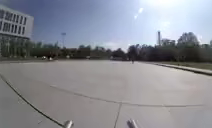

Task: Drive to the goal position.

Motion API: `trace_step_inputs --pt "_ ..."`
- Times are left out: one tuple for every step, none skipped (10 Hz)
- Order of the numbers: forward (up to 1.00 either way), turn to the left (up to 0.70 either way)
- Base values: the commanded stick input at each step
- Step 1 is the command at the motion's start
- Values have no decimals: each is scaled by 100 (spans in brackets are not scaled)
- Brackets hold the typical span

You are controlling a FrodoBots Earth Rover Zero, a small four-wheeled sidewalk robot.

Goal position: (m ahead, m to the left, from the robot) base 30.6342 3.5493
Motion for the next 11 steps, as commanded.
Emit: trace_step_inputs --pt "100 0" --pt "100 0" --pt "100 0" --pt "100 0" --pt "100 0" --pt "100 0" --pt "100 0" --pt "100 0" --pt "100 0" --pt "100 0" --pt "100 0"
